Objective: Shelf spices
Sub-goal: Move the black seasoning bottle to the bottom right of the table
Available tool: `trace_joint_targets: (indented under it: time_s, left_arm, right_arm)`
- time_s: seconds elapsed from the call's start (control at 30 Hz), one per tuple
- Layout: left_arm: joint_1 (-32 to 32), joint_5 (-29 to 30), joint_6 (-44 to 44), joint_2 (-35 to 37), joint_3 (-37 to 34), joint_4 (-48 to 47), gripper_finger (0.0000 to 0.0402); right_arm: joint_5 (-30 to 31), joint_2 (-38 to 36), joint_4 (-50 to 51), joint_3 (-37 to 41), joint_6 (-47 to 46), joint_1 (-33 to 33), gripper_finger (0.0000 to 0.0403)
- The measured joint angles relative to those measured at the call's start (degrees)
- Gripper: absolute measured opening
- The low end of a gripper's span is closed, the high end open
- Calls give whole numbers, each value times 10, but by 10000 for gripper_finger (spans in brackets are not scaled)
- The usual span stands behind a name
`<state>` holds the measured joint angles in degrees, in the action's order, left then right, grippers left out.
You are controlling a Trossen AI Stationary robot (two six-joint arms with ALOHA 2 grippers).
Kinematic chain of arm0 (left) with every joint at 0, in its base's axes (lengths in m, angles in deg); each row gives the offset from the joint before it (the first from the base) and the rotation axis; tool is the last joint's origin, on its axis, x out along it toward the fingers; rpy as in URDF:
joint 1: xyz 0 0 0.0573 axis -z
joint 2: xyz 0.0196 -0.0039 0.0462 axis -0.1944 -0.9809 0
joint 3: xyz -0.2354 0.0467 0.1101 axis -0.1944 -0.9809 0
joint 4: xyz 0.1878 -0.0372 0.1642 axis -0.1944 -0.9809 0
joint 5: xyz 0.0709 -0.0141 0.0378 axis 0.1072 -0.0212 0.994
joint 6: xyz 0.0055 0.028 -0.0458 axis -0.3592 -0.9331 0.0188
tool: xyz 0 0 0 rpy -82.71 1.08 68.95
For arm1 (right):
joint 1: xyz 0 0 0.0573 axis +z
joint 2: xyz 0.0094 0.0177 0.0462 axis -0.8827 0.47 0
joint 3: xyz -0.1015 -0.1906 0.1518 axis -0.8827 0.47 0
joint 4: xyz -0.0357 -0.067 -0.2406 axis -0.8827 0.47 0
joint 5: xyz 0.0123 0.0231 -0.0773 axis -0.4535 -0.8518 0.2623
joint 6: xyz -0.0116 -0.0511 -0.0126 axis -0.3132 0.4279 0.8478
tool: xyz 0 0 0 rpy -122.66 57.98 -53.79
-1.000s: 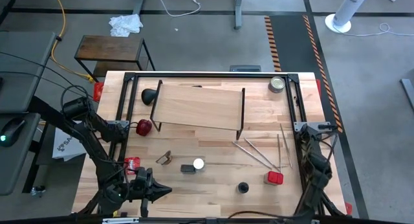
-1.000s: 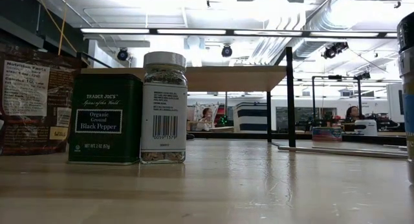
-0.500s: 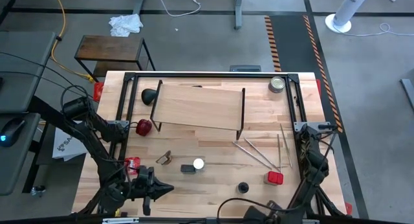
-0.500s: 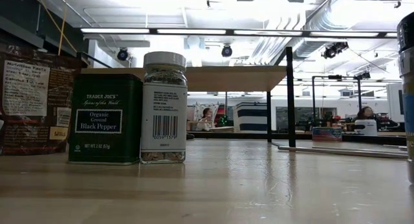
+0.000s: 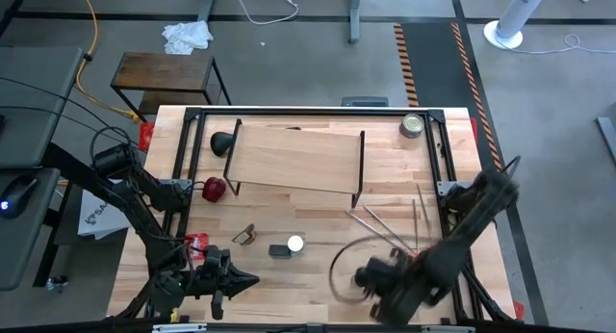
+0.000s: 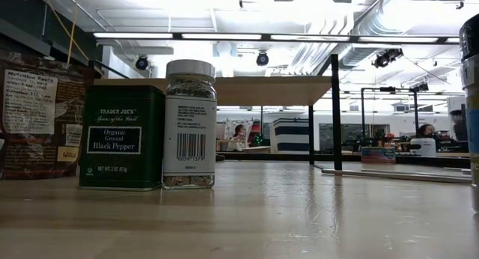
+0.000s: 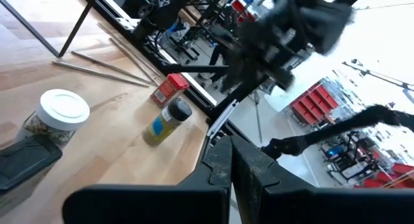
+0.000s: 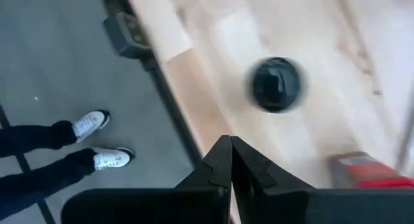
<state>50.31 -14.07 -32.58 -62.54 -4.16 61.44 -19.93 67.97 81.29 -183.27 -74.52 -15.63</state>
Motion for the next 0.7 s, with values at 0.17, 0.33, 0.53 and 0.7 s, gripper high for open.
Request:
trace_joint_targets:
  time_s: [0.17,0.33,0.53,0.7]
  left_arm:
    - [0,7,0,0,0,5,0]
    - [0,22,0,0,0,10,0]
    - [0,38,0,0,0,17,0]
    - [-1,47,-4,0,0,17,0]
  right_arm:
    - [5,-171,-186,208,-62,8,0]
    - [21,-200,-443,341,-131,28,0]
    - [31,-89,-586,333,-99,18,0]
    - [29,-29,-605,276,-28,-20,0]
